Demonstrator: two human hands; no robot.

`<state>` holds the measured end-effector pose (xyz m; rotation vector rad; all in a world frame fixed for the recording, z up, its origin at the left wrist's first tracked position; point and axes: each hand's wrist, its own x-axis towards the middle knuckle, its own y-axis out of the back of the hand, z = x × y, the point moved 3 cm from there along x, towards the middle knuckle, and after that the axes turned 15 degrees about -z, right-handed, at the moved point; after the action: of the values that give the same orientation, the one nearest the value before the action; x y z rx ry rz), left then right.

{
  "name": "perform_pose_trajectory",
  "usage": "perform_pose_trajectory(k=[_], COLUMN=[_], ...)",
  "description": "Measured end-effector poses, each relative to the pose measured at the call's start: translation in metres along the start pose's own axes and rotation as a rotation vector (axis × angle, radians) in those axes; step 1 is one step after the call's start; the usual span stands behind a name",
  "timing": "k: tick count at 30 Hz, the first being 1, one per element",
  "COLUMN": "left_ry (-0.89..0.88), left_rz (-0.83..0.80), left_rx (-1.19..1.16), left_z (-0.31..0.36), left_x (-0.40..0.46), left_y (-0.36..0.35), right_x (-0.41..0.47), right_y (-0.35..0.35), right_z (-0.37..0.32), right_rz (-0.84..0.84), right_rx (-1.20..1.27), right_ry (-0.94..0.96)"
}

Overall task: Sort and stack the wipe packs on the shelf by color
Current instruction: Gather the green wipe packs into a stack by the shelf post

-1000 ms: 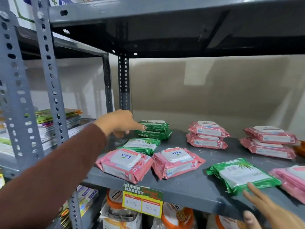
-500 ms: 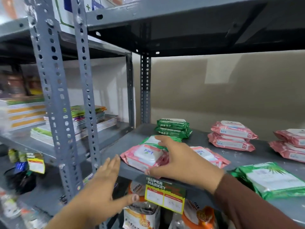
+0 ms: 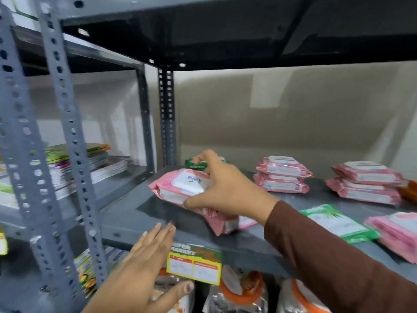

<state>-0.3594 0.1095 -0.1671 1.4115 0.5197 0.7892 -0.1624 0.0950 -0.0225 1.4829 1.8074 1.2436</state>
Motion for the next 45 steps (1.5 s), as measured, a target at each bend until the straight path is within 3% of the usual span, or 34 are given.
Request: perform_pose_trajectory(k=[4,8,14,20,28,31,35,40,45], left_ry=[-0.185,-0.442,-0.602,-0.606,-0.678,-0.637,-0.401,-0.123,-0.031], left_rz=[-0.018,0.185,0.158,0.059,0.08,0.175,0.194,0.144,0.03], left_rx=[0.168,0.2,0.237,0.327,0.227,0.191,-0.008,-0.099,-0.107], left_z=[0.019,0.097,0.173,0.185,0.19,0.171,0.129,0.073,0.05], left_x=[0.047,0.053,0.062,0.07,0.055,0.045,0.023,0.003,-0.004], left_y=[-0.046,-0.037,-0.025,-0.022,-0.003,0.016,0.045,0.052,0.051], right_x=[-0.041,-0.089,-0.17,-0.193,-0.194,-0.173,-0.112,-0.023,0.059], right_y=[0.058,0.109,0.157,0.164,0.168,0.165,0.139,0.07,0.017], right_z=[0.042,0.103,0.185,0.213,0.207,0.177,0.117,0.053,0.042], right_rz=[0.055,0.133,0.201,0.091,-0.147,-0.073,0.001,-0.172,-0.28], right_rx=[-0.003,-0.017,0.017,-0.051,-0.204,-0.33,-0.3,-0.152,-0.17], right_ry=[-0.122,-0.309,-0.615,-0.834,-0.976,-0.893,-0.496,-0.16,-0.113])
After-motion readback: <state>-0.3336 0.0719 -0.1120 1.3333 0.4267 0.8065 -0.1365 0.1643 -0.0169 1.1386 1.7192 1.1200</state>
